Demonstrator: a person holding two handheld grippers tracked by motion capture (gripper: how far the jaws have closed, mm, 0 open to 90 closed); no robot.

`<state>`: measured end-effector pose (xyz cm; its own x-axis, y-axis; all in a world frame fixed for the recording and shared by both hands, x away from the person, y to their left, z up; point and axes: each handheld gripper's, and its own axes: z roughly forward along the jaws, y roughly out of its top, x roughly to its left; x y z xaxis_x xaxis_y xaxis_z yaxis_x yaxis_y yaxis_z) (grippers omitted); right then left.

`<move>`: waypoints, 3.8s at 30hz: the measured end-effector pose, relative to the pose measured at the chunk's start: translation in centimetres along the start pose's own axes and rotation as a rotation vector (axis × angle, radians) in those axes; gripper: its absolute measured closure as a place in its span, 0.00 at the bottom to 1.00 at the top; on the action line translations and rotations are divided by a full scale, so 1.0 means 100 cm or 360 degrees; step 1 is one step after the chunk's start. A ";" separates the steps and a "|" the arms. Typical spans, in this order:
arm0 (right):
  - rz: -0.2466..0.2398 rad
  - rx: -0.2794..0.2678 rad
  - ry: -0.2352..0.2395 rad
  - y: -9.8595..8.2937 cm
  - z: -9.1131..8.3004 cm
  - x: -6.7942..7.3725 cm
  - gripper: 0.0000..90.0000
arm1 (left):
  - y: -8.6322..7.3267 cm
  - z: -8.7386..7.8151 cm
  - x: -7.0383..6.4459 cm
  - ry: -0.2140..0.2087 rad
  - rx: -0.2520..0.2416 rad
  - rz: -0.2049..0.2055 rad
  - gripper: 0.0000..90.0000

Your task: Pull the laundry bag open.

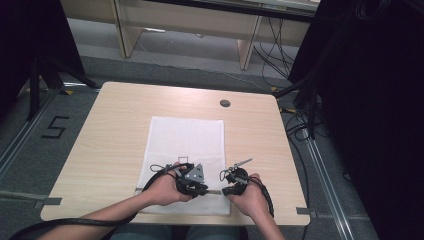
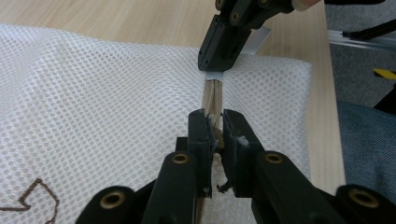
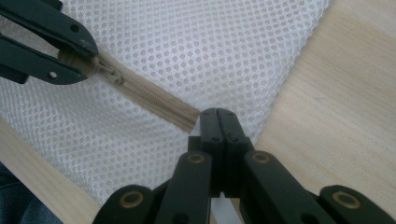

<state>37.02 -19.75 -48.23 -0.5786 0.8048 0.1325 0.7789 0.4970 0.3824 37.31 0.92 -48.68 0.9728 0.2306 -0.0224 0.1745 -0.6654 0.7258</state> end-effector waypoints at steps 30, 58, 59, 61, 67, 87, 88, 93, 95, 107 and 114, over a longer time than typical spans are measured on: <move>0.0022 -0.0007 0.0013 0.000 0.000 -0.002 1.00 | -0.003 -0.004 0.000 0.0002 -0.0015 -0.0028 0.91; 0.0015 -0.0011 0.0016 0.000 0.000 -0.002 1.00 | -0.006 -0.011 0.001 0.0001 -0.0016 -0.0028 0.91; 0.0016 -0.0012 0.0017 0.000 0.000 -0.002 1.00 | -0.006 -0.011 0.001 -0.0001 -0.0021 -0.0031 0.91; 0.0017 -0.0015 0.0018 -0.001 0.000 -0.002 1.00 | -0.006 -0.011 0.001 -0.0003 -0.0018 -0.0028 0.91; 0.0023 -0.0012 0.0021 -0.001 0.000 -0.002 1.00 | -0.007 -0.013 0.002 -0.0001 -0.0016 -0.0033 0.91; 0.0021 -0.0014 0.0019 -0.001 0.000 -0.002 1.00 | -0.007 -0.015 0.002 -0.0013 -0.0017 -0.0001 0.91; 0.0022 -0.0013 0.0019 -0.001 0.000 -0.002 1.00 | -0.008 -0.016 0.002 -0.0005 -0.0013 -0.0016 0.91; 0.0023 -0.0012 0.0019 -0.001 0.000 -0.002 1.00 | -0.009 -0.018 0.002 -0.0005 -0.0021 -0.0022 0.91; 0.0020 -0.0013 0.0019 -0.001 0.000 -0.002 1.00 | -0.009 -0.018 0.002 0.0000 -0.0014 -0.0012 0.91; 0.0023 -0.0012 0.0019 0.000 0.000 -0.002 1.00 | -0.009 -0.021 0.001 -0.0003 -0.0016 -0.0007 0.91; 0.0067 0.0014 0.0032 -0.001 -0.001 0.000 1.00 | -0.013 -0.024 0.004 -0.0007 -0.0018 -0.0026 0.91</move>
<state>36.98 -19.83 -48.18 -0.5501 0.8183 0.1664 0.8046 0.4660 0.3680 37.10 3.60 -47.94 0.9705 0.2383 -0.0369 0.1884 -0.6536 0.7331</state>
